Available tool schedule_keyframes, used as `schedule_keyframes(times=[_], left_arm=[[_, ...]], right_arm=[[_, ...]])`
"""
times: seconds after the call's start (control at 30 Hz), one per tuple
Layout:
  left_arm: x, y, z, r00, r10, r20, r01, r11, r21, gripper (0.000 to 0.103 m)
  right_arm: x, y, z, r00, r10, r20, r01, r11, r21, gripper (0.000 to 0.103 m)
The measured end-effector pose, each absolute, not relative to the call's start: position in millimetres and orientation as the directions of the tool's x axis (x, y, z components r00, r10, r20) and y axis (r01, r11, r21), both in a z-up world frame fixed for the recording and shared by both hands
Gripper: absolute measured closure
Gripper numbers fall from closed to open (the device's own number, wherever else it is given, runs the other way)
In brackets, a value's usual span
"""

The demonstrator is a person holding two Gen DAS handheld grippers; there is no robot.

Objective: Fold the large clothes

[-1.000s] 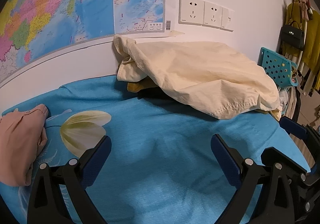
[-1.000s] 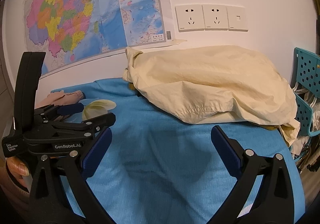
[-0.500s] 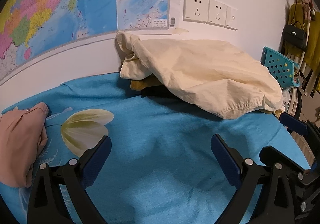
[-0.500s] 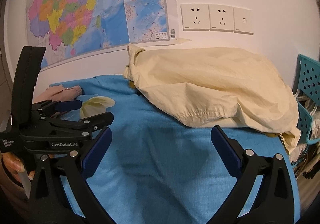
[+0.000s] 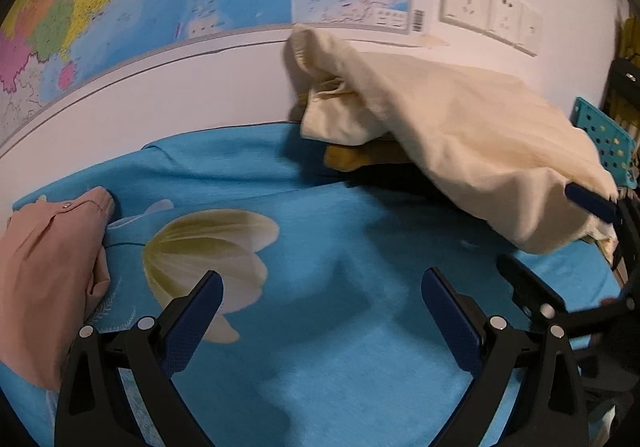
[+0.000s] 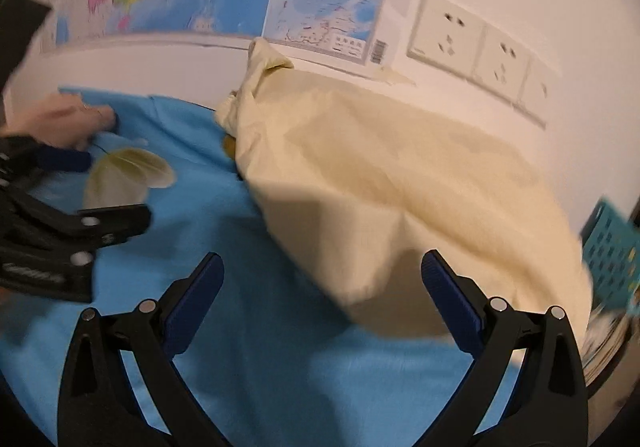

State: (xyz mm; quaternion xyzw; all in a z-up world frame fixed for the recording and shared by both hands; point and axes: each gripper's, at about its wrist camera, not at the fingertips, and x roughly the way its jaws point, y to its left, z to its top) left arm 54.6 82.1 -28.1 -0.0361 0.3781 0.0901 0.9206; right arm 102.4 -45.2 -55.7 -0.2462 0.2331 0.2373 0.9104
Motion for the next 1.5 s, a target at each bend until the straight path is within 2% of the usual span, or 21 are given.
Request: schedule_keyframes(times=[0.07,0.1,0.13,0.2,0.23,0.3,0.4,0.47,0.53,0.67,0.73,0.83,0.87,0.9,0.93,0.97,1.0,1.03,1.23,1.37,1.5], left_arm=[[58,88,-31,0.689,0.149,-0.710,-0.206,0.979,0.005,0.007],[60,91,-32,0.684,0.154,-0.713,-0.213,0.977,0.006,0.007],[60,92,-33,0.680,0.156,-0.716,-0.218,0.976,0.007,0.007],[62,97,-35,0.674,0.157,-0.722,-0.227,0.974,-0.001,0.007],[62,98,-36,0.674,0.159,-0.721,-0.230,0.973,-0.001,0.007],[63,101,-36,0.673,0.163,-0.722,-0.233,0.973,0.002,0.007],[68,104,-37,0.668,0.167,-0.725,-0.232,0.973,0.011,0.007],[73,107,-38,0.665,0.169,-0.727,-0.231,0.973,0.014,0.007],[78,108,-38,0.667,0.171,-0.725,-0.230,0.973,0.018,0.007],[83,111,-41,0.663,0.173,-0.728,-0.228,0.973,0.024,0.007],[84,114,-43,0.658,0.173,-0.733,-0.231,0.973,0.022,0.007],[86,120,-46,0.650,0.171,-0.741,-0.237,0.971,0.017,0.007],[87,121,-47,0.648,0.173,-0.742,-0.238,0.971,0.018,0.007],[88,121,-48,0.646,0.174,-0.744,-0.240,0.971,0.019,0.007],[90,123,-49,0.644,0.172,-0.745,-0.240,0.971,0.016,0.007],[91,123,-50,0.643,0.171,-0.746,-0.240,0.971,0.016,0.007],[92,124,-50,0.643,0.168,-0.747,-0.237,0.971,0.015,0.007],[89,123,-49,0.644,0.169,-0.746,-0.236,0.972,0.016,0.007],[94,120,-41,0.682,0.117,-0.722,-0.181,0.983,-0.012,0.007],[103,108,-27,0.741,0.023,-0.671,-0.087,0.994,-0.062,0.007],[116,82,-17,0.791,-0.073,-0.608,0.016,0.995,-0.099,0.007]], right_arm=[[111,-30,-62,0.798,0.286,-0.531,-0.539,0.734,-0.413,0.010],[116,-21,-66,0.817,0.257,-0.515,-0.520,0.713,-0.469,0.023],[120,-16,-69,0.834,0.230,-0.502,-0.502,0.695,-0.515,0.049],[130,-14,-67,0.816,0.224,-0.533,-0.524,0.676,-0.518,0.074],[134,-17,-61,0.805,0.239,-0.543,-0.538,0.681,-0.497,0.086],[135,-32,-36,0.797,0.289,-0.530,-0.551,0.708,-0.442,0.096],[139,-61,3,0.805,0.352,-0.478,-0.538,0.773,-0.336,0.094],[144,-67,12,0.809,0.350,-0.472,-0.524,0.794,-0.309,0.079],[150,-59,7,0.794,0.337,-0.506,-0.539,0.775,-0.331,0.053],[158,-31,-21,0.746,0.337,-0.575,-0.607,0.699,-0.378,0.049],[154,-22,-32,0.765,0.335,-0.550,-0.603,0.674,-0.427,0.035],[150,-9,-49,0.784,0.300,-0.543,-0.590,0.630,-0.505,0.029],[150,-9,-53,0.801,0.285,-0.527,-0.572,0.624,-0.533,0.030],[152,-9,-55,0.820,0.263,-0.508,-0.546,0.623,-0.560,0.041],[154,-10,-55,0.830,0.245,-0.501,-0.530,0.626,-0.572,0.058],[158,-12,-50,0.832,0.243,-0.498,-0.525,0.635,-0.567,0.067],[161,-17,-40,0.820,0.269,-0.506,-0.541,0.653,-0.530,0.087],[162,-23,-25,0.808,0.297,-0.509,-0.555,0.674,-0.488,0.097],[161,-80,100,0.790,0.443,-0.425,-0.579,0.766,-0.279,0.101],[158,-125,181,0.830,0.447,-0.334,-0.531,0.818,-0.222,0.101],[156,-161,226,0.843,0.444,-0.303,-0.507,0.843,-0.177,0.101]])
